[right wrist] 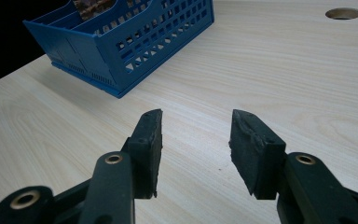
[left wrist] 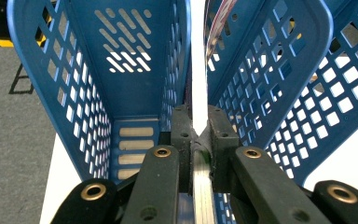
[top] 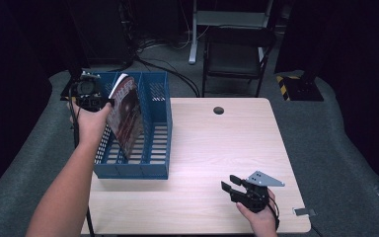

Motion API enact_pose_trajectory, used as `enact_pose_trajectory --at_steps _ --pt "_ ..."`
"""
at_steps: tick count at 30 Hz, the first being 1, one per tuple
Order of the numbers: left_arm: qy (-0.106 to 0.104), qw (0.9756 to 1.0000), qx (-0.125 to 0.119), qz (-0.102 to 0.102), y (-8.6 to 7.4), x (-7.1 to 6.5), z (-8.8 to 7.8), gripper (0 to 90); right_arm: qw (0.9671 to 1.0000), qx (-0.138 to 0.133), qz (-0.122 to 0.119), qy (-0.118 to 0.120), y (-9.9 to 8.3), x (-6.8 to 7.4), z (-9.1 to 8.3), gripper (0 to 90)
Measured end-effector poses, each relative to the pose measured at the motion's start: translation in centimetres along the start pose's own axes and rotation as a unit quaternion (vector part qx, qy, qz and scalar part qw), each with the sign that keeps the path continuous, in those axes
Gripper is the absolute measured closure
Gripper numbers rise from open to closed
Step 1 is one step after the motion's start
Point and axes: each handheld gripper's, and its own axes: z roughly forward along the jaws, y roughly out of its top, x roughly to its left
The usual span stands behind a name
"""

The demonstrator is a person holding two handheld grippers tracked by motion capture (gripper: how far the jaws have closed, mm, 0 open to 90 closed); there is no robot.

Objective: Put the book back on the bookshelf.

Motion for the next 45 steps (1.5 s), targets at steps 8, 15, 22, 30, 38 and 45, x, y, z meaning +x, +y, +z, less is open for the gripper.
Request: enact_pose_trajectory --at_steps 8,15,22,30,38,45 --pt "-0.004 1.0000 0.004 0.001 -0.3 0.3 0.1 70.0 1.0000 0.004 0.001 0.001 0.0 0.1 0.1 53.8" --pt "-0.013 0.9998 0.012 -0.002 -0.7 0.7 0.3 59.4 1.0000 0.004 0.000 0.000 0.0 0.1 0.1 53.7" --pt "-0.025 0.9995 0.016 0.008 -0.9 0.5 0.2 49.8 1.0000 0.006 0.001 0.001 0.0 0.1 0.2 53.7" --pt "-0.030 0.9994 0.014 0.009 -0.8 0.2 -0.4 47.2 1.0000 0.006 0.001 0.004 -0.1 0.0 0.3 53.5" --pt "-0.038 0.9990 0.016 0.016 -0.1 -0.1 -1.8 46.0 1.0000 0.007 0.002 0.004 -0.1 0.0 0.3 53.4" --pt "-0.046 0.9978 0.031 0.038 0.7 -0.5 -3.6 45.9 0.9999 0.011 0.002 0.003 -0.2 0.0 0.5 53.3"
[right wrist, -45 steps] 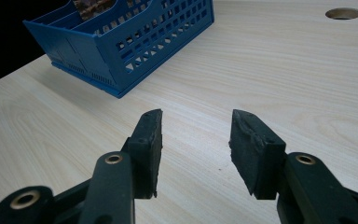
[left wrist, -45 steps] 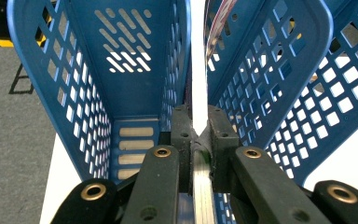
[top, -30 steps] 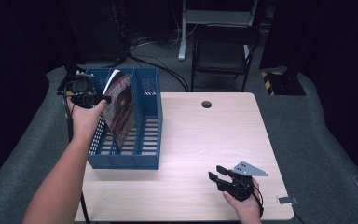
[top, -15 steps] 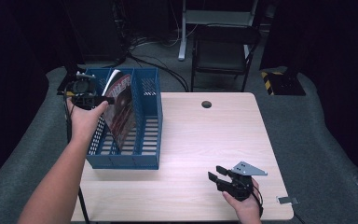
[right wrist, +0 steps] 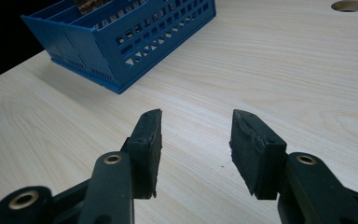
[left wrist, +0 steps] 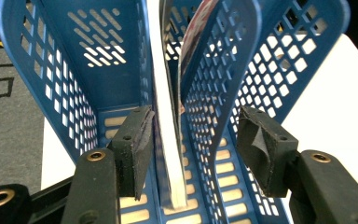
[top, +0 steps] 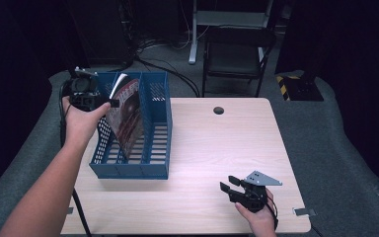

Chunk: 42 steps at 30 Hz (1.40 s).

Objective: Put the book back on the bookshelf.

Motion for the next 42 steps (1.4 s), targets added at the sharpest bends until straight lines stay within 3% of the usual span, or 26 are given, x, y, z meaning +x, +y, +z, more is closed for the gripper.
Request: enact_pose_trajectory --at_steps 11,14,15,17,21,32,42 --pt "-0.021 0.9993 0.006 0.032 0.3 -1.0 -2.6 45.7 1.0000 0.000 0.002 -0.001 -0.1 -0.2 0.1 53.0" --pt "-0.030 0.9987 0.010 0.040 0.2 -1.2 -3.1 45.7 1.0000 -0.001 0.004 0.002 -0.1 -0.1 0.2 52.9" --pt "-0.043 0.9981 0.007 0.043 0.0 -1.4 -3.4 45.7 1.0000 0.000 0.005 0.000 -0.1 -0.1 0.2 52.9" --pt "-0.049 0.9979 0.008 0.042 -0.2 -1.5 -3.5 45.7 1.0000 0.002 0.005 -0.001 -0.1 -0.1 0.2 52.7" --pt "-0.058 0.9966 0.007 0.057 -0.7 -2.1 -4.1 45.7 0.9999 0.003 0.010 0.000 -0.2 -0.2 0.4 52.5" --pt "-0.079 0.9920 0.010 0.098 -1.7 -3.6 -4.6 45.6 0.9999 -0.001 0.015 -0.001 -0.4 -0.4 0.1 52.2" --pt "-0.113 0.9859 0.015 0.122 -3.2 -6.6 -3.6 45.6 0.9999 0.001 0.011 -0.003 -0.4 -0.3 0.2 52.1"
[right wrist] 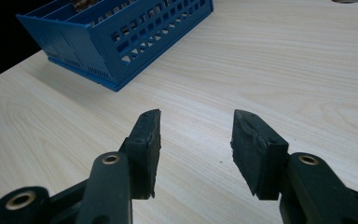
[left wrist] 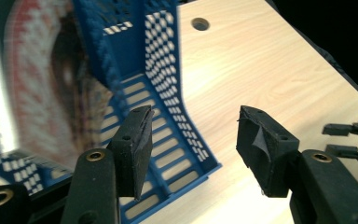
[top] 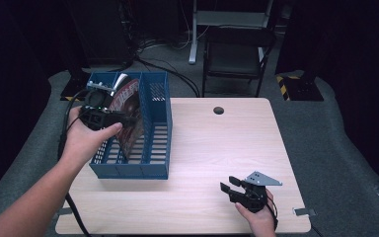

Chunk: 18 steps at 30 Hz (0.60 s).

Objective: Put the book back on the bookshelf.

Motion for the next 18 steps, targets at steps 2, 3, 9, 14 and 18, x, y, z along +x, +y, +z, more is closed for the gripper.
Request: enact_pose_trajectory --at_steps 2,3,9,14,18 --pt "-0.006 0.9999 0.010 0.012 -0.1 -0.5 0.4 45.6 1.0000 0.000 0.005 0.000 0.0 -0.1 -0.1 52.1" --pt "-0.009 0.9995 0.016 0.024 -0.2 -0.7 0.6 45.5 1.0000 -0.002 0.004 -0.001 0.0 -0.1 -0.1 52.1" --pt "-0.028 0.9986 0.025 0.037 -1.2 -2.0 2.4 45.4 1.0000 -0.002 0.002 0.002 0.0 0.0 -0.1 51.9" --pt "-0.044 0.9980 0.026 0.038 -2.2 -2.5 3.5 45.4 1.0000 -0.002 0.004 -0.001 0.0 -0.1 -0.1 51.9" --pt "-0.056 0.9977 0.023 0.031 -3.3 -2.4 4.5 45.4 1.0000 0.000 0.002 0.001 0.1 -0.1 -0.1 51.9"
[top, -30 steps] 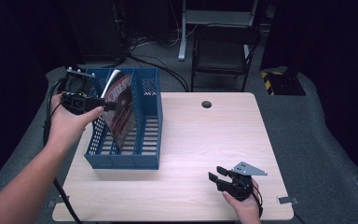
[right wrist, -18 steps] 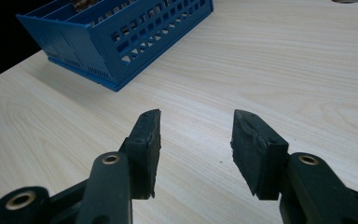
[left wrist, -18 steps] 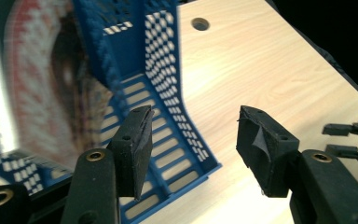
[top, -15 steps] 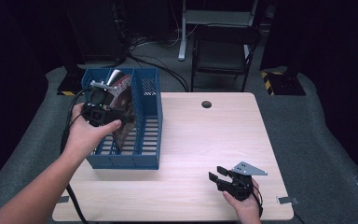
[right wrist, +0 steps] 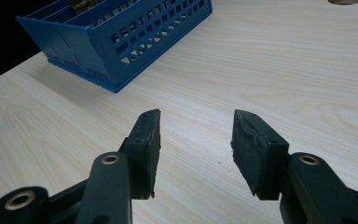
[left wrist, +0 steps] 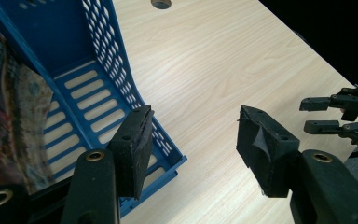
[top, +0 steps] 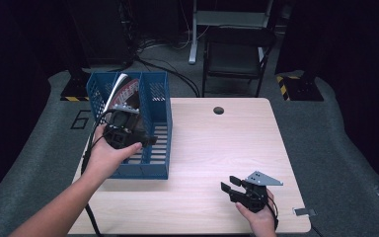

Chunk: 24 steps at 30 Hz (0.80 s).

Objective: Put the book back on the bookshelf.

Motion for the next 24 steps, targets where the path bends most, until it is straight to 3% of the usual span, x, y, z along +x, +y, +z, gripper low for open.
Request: enact_pose_trajectory --at_steps 8,12,24 --pt "-0.015 0.9999 0.001 0.004 -2.3 -0.4 1.6 44.8 1.0000 0.002 -0.002 -0.003 0.0 0.0 0.1 51.4" --pt "-0.009 0.9997 -0.006 0.020 -3.5 -0.7 2.4 44.2 1.0000 0.002 -0.002 -0.003 0.0 -0.1 0.2 51.4" --pt "-0.021 0.9995 0.006 0.022 -6.6 -1.3 4.9 44.3 1.0000 0.002 -0.003 -0.002 0.0 0.0 0.4 50.5"
